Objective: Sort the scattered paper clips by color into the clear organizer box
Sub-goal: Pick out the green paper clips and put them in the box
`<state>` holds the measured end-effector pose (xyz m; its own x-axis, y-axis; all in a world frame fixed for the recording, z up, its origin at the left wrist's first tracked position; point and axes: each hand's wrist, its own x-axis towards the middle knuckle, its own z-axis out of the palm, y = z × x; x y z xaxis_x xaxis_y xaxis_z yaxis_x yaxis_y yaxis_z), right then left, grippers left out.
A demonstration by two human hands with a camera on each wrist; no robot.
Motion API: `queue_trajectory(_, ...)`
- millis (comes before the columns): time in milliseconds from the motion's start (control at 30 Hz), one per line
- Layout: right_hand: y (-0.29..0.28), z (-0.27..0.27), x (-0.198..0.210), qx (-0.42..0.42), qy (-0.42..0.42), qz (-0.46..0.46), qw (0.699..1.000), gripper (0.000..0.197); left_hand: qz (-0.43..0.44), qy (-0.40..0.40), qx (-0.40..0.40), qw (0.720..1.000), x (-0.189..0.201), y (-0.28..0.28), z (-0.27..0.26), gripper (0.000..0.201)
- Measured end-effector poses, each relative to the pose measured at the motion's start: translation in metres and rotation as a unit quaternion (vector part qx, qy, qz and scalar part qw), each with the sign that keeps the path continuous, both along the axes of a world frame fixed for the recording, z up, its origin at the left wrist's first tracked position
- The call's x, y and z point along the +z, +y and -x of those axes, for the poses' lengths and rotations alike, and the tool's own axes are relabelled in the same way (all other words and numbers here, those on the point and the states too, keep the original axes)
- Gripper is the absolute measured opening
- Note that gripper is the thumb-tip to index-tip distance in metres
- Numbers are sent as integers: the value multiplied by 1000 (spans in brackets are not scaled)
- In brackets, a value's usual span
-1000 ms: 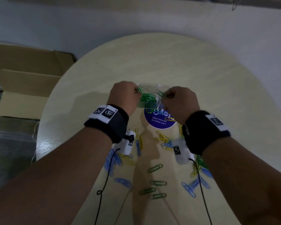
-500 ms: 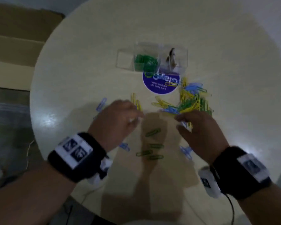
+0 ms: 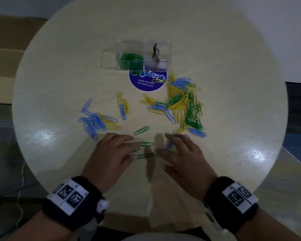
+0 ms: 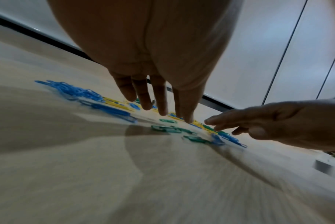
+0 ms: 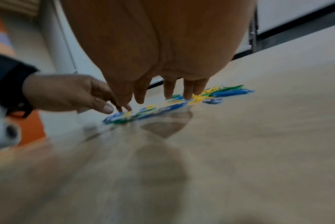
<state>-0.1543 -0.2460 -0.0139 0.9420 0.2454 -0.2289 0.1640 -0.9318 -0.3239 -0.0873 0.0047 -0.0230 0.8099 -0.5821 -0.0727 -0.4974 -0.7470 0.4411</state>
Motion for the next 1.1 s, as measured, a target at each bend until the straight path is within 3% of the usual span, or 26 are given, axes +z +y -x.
queue_trajectory(133, -43, -17, 0, -159, -104, -109, 976, 24, 22, -31, 31, 999, 5, -18, -14, 29)
queue_trajectory(200, -65, -33, 0, -273, -94, -118, 950, 11, 19, -30, 56, 998, 4, -28, -22, 29)
queue_trajectory(300, -76, -57, -3, -381, 11, -102, 919, 31, -9, -14, 74, 997, -2, -38, -32, 25)
queue_trajectory(367, -72, -66, -3, -361, 36, -82, 928, 35, -27, -6, 65, 998, -6, -43, -35, 21)
queue_trajectory(500, -56, -70, -9, -292, 49, -65, 953, 19, -17, 27, 72, 997, -7, -43, -35, 8)
queue_trajectory(633, -44, -64, -12, -259, 33, -88, 961, 16, -26, 65, 86, 994, -2, -36, -38, 8)
queue_trajectory(767, -36, -60, -10, -227, 31, -123, 966, 12, 28, 93, 97, 990, 6, -25, -32, 16)
queue_trajectory(900, -38, -59, -7, -270, 40, -164, 948, 10, -23, 68, 46, 996, 12, -10, -8, 26)
queue_trajectory(1100, -41, -54, -6, -308, 35, -176, 934, 16, -68, 68, 73, 993, 3, 2, 3, 11)
